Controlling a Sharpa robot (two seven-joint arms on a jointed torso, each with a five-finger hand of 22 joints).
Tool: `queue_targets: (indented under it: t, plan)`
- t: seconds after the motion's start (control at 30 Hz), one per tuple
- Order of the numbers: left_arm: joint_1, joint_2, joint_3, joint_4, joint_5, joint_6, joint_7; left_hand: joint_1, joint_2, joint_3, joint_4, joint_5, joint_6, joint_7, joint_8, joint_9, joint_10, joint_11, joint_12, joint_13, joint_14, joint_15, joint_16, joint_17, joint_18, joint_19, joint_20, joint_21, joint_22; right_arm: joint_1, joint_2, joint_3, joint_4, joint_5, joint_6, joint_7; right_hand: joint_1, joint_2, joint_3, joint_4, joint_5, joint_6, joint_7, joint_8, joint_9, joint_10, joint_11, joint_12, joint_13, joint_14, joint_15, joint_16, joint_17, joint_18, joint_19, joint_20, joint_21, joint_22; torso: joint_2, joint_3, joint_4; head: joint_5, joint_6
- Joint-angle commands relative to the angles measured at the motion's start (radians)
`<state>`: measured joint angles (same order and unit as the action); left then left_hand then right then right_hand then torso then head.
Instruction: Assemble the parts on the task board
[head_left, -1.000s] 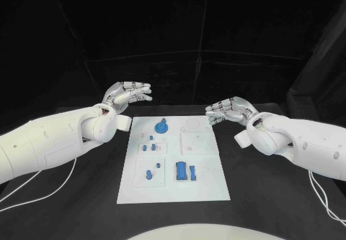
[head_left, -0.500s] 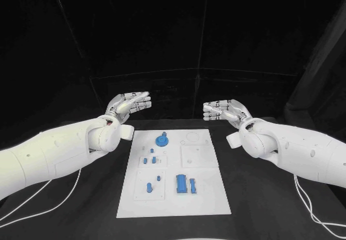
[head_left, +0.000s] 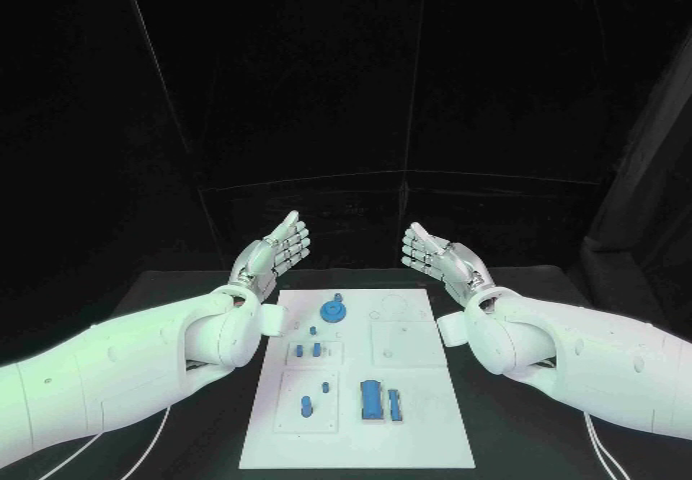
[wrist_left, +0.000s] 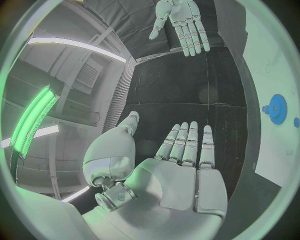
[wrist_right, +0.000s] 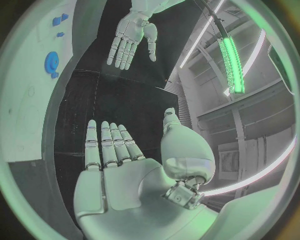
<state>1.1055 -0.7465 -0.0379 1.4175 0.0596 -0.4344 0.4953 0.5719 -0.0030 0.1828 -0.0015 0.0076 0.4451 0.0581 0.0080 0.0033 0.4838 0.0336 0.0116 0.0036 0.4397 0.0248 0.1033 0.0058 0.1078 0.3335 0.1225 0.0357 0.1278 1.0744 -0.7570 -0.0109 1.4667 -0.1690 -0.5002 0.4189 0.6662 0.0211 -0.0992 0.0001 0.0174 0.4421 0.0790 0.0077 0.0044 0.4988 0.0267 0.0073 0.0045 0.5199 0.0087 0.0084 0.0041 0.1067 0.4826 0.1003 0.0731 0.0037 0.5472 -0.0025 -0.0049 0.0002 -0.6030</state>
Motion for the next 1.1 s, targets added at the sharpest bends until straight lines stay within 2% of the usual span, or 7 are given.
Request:
queue_targets:
  t: [0.03,0.07,0.1,0.13,0.17,0.2,1.1]
  plan:
    - [-0.018,-0.012,0.013,0.057,-0.041,-0.208,0.020,-0.187,0.003,-0.060,0.001,-0.008,-0.145,-0.058,-0.008,-0.003,-0.159,-0.034,-0.012,-0.004,-0.144,-0.025,-0.103,-0.006,-0.032,-0.109,-0.040,-0.036,-0.042,-0.009,-0.011,0.005,0.046,0.121,-0.191,0.076,-0.218,-0.021,0.099,0.000,-0.017,-0.144,-0.079,-0.008,-0.004,-0.163,-0.027,-0.007,-0.005,-0.170,-0.009,-0.008,-0.004,-0.037,-0.158,-0.100,-0.073,-0.004,-0.003,0.0025,0.0049,0.000,0.003]
    - [-0.024,-0.015,0.017,0.073,-0.044,-0.229,0.020,-0.202,0.003,-0.065,0.001,-0.008,-0.157,-0.058,-0.008,-0.003,-0.171,-0.034,-0.012,-0.004,-0.155,-0.025,-0.103,-0.006,-0.032,-0.118,-0.043,-0.036,-0.045,-0.012,-0.013,0.006,0.058,0.131,-0.207,0.082,-0.235,-0.021,0.099,0.000,-0.017,-0.155,-0.079,-0.008,-0.004,-0.176,-0.027,-0.007,-0.005,-0.183,-0.009,-0.008,-0.004,-0.107,-0.170,-0.100,-0.073,-0.004,-0.003,0.0025,0.0049,0.000,0.003]
    - [-0.030,-0.019,0.021,0.088,-0.047,-0.249,0.021,-0.216,0.003,-0.070,0.001,-0.008,-0.168,-0.058,-0.008,-0.003,-0.183,-0.034,-0.012,-0.004,-0.166,-0.025,-0.103,-0.006,-0.035,-0.126,-0.047,-0.036,-0.048,-0.015,-0.015,0.007,0.068,0.140,-0.222,0.086,-0.251,-0.021,0.099,0.000,-0.017,-0.167,-0.079,-0.008,-0.004,-0.188,-0.027,-0.007,-0.005,-0.196,-0.009,-0.008,-0.004,-0.107,-0.182,-0.100,-0.073,-0.004,-0.003,0.0025,0.0049,0.000,0.003]
    - [-0.035,-0.022,0.024,0.101,-0.050,-0.266,0.022,-0.230,0.003,-0.074,0.001,-0.008,-0.179,-0.058,-0.008,-0.003,-0.195,-0.034,-0.012,-0.004,-0.177,-0.025,-0.103,-0.006,-0.108,-0.134,-0.050,-0.036,-0.051,-0.017,-0.017,0.008,0.078,0.147,-0.234,0.090,-0.267,-0.021,0.099,0.000,-0.017,-0.178,-0.079,-0.008,-0.004,-0.200,-0.027,-0.007,-0.005,-0.209,-0.009,-0.008,-0.004,-0.107,-0.194,-0.100,-0.073,-0.004,-0.003,0.0025,0.0049,0.000,0.003]
    - [-0.042,-0.025,0.029,0.117,-0.053,-0.289,0.023,-0.248,0.003,-0.079,0.001,-0.008,-0.193,-0.058,-0.008,-0.003,-0.211,-0.034,-0.012,-0.004,-0.191,-0.025,-0.103,-0.006,-0.108,-0.145,-0.122,-0.036,-0.055,-0.020,-0.020,0.009,0.089,0.157,-0.250,0.095,-0.286,-0.021,0.099,0.000,-0.017,-0.190,-0.079,-0.008,-0.004,-0.214,-0.027,-0.007,-0.005,-0.223,-0.009,-0.008,-0.004,-0.107,-0.207,-0.100,-0.073,-0.004,-0.003,0.0025,0.0049,0.000,0.003]
    - [-0.046,-0.028,0.031,0.127,-0.055,-0.302,0.023,-0.261,0.003,-0.084,0.001,-0.008,-0.203,-0.058,-0.008,-0.003,-0.221,-0.034,-0.012,-0.004,-0.201,-0.025,-0.103,-0.006,-0.108,-0.152,-0.122,-0.036,-0.128,-0.022,-0.021,0.010,0.095,0.162,-0.258,0.097,-0.301,-0.021,0.099,0.000,-0.017,-0.199,-0.079,-0.008,-0.004,-0.225,-0.027,-0.007,-0.005,-0.234,-0.009,-0.008,-0.004,-0.107,-0.218,-0.100,-0.073,-0.004,-0.003,0.0025,0.0049,0.000,0.003]
    - [-0.056,-0.034,0.038,0.152,-0.060,-0.336,0.025,-0.466,0.003,-0.183,0.001,-0.008,-0.364,-0.058,-0.008,-0.003,-0.394,-0.034,-0.012,-0.004,-0.358,-0.025,-0.103,-0.006,-0.108,-0.334,-0.122,-0.036,-0.128,-0.024,-0.023,0.011,0.103,0.169,-0.270,0.101,-0.543,-0.021,0.099,0.000,-0.017,-0.360,-0.079,-0.008,-0.004,-0.407,-0.027,-0.007,-0.005,-0.423,-0.009,-0.008,-0.004,-0.107,-0.392,-0.100,-0.073,-0.004,-0.003,0.0025,0.0049,0.000,0.003]
